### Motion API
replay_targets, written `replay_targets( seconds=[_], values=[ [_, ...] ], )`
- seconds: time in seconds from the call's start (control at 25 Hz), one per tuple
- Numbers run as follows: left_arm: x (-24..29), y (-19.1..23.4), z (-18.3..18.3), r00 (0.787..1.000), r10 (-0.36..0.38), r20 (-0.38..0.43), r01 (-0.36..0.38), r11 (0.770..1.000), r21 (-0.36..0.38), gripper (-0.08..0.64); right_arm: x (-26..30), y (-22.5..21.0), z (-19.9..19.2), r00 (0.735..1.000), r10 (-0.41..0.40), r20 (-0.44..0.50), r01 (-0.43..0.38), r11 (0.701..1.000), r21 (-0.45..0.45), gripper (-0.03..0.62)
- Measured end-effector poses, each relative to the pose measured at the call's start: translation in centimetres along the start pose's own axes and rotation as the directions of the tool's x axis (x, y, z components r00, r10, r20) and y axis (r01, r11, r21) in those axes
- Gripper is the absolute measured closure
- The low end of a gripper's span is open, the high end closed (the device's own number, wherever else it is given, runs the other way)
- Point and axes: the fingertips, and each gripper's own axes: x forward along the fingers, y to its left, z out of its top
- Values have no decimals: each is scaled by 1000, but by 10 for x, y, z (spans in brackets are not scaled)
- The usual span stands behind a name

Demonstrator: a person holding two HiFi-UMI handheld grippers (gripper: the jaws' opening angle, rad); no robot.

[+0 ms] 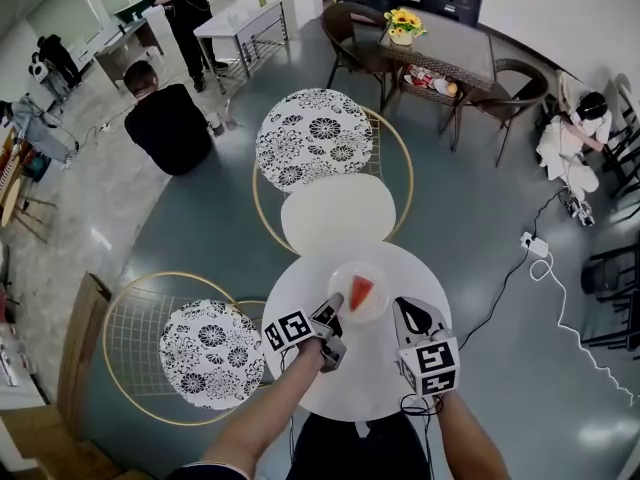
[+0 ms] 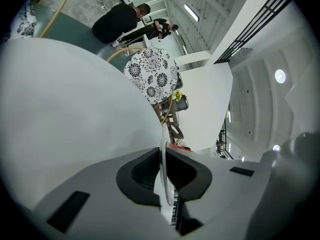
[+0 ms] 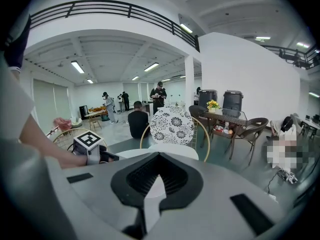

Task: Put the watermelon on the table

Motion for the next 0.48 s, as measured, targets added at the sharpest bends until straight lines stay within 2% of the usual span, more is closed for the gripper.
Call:
replay_targets(
  seconds=[0.48],
  values=[
    [12, 11, 1, 1000, 30, -4, -30, 999, -13, 537, 9, -4, -2, 1000, 15, -10, -14, 1000, 17, 591]
  ],
)
